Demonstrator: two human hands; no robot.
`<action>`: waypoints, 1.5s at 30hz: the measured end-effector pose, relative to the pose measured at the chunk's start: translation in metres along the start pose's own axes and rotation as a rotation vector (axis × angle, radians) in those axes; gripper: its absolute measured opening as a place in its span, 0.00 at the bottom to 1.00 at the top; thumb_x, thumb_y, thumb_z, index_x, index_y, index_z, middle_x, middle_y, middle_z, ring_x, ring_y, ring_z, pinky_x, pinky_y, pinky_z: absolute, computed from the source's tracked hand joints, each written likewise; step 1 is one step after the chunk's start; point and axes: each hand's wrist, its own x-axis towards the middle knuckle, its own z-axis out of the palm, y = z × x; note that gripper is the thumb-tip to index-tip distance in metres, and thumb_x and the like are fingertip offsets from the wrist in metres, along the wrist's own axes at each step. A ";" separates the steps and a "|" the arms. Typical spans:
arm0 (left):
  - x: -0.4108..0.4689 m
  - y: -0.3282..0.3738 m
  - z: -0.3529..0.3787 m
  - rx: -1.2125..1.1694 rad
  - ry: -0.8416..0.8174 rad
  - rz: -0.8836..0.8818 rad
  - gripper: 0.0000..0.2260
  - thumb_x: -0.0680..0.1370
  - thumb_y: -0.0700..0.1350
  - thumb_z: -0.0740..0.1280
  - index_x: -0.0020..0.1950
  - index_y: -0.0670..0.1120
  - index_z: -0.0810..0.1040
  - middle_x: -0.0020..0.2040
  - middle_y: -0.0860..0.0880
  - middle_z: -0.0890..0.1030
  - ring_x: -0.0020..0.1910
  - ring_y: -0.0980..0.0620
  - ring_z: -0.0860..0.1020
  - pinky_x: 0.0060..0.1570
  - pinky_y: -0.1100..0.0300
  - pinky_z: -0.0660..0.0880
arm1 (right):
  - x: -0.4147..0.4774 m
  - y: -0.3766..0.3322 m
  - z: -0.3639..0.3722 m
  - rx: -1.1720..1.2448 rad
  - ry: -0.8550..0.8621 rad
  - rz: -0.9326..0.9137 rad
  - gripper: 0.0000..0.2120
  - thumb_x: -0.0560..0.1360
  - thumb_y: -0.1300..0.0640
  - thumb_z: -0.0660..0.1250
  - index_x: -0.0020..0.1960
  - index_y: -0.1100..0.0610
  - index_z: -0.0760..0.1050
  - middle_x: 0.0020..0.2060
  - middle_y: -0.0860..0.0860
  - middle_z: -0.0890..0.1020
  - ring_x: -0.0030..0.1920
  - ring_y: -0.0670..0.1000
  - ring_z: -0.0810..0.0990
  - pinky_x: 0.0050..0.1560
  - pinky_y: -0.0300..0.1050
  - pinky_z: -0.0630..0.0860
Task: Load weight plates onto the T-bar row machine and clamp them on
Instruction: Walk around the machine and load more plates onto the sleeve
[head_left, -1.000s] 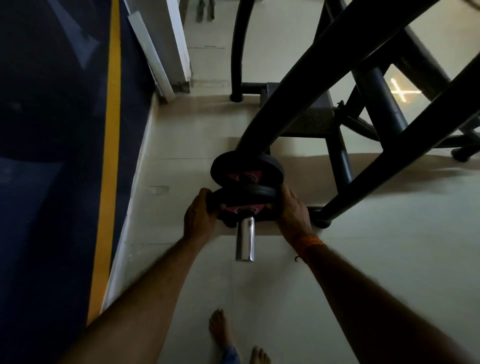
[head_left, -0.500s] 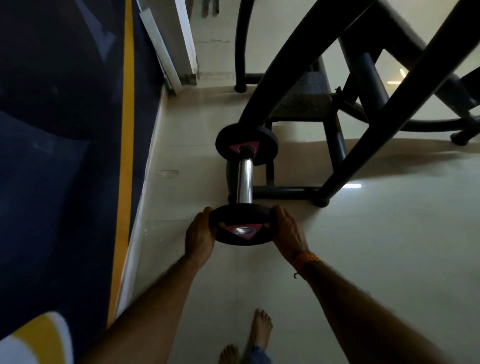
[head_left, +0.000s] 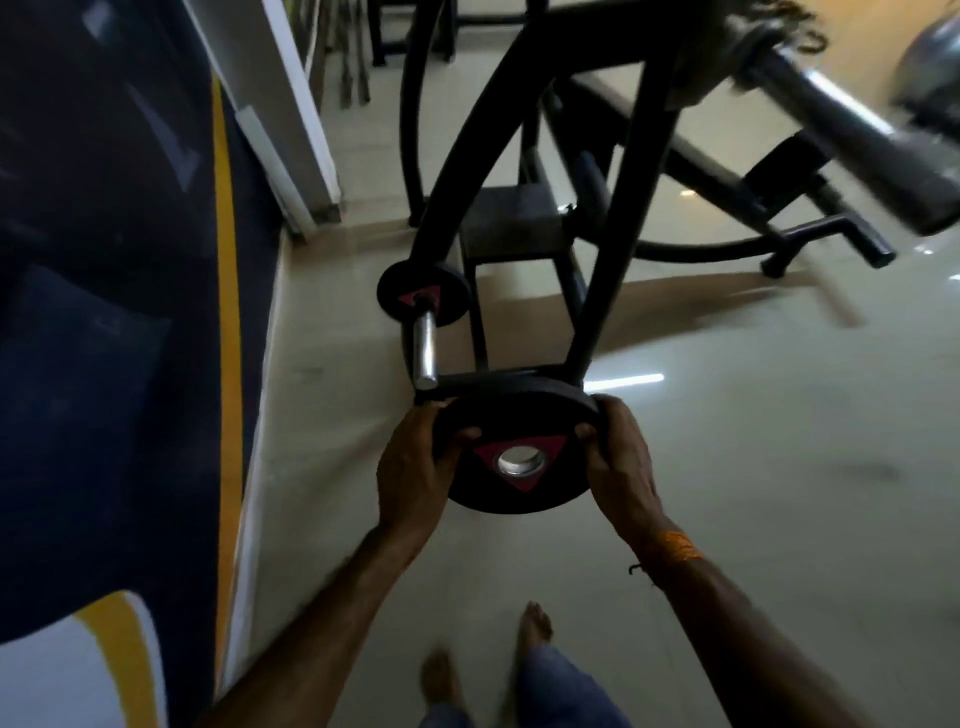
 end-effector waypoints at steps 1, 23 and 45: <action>-0.002 0.021 0.000 -0.002 0.024 0.038 0.24 0.77 0.66 0.62 0.63 0.51 0.77 0.54 0.54 0.80 0.52 0.56 0.78 0.46 0.61 0.72 | -0.001 -0.007 -0.020 0.026 0.042 -0.002 0.16 0.79 0.51 0.58 0.64 0.56 0.71 0.54 0.53 0.77 0.54 0.53 0.75 0.51 0.33 0.71; 0.070 0.374 0.171 -0.110 0.205 0.371 0.25 0.76 0.67 0.61 0.61 0.49 0.77 0.51 0.54 0.81 0.51 0.54 0.80 0.47 0.53 0.79 | 0.126 0.042 -0.383 0.256 0.351 -0.270 0.16 0.77 0.54 0.59 0.63 0.52 0.72 0.58 0.53 0.75 0.60 0.55 0.74 0.60 0.55 0.75; 0.145 0.396 0.225 0.001 0.249 0.289 0.34 0.73 0.73 0.55 0.61 0.47 0.77 0.54 0.47 0.81 0.52 0.49 0.80 0.46 0.51 0.78 | 0.227 0.092 -0.389 0.284 0.250 -0.272 0.14 0.77 0.56 0.58 0.61 0.58 0.72 0.53 0.54 0.75 0.55 0.55 0.73 0.52 0.41 0.69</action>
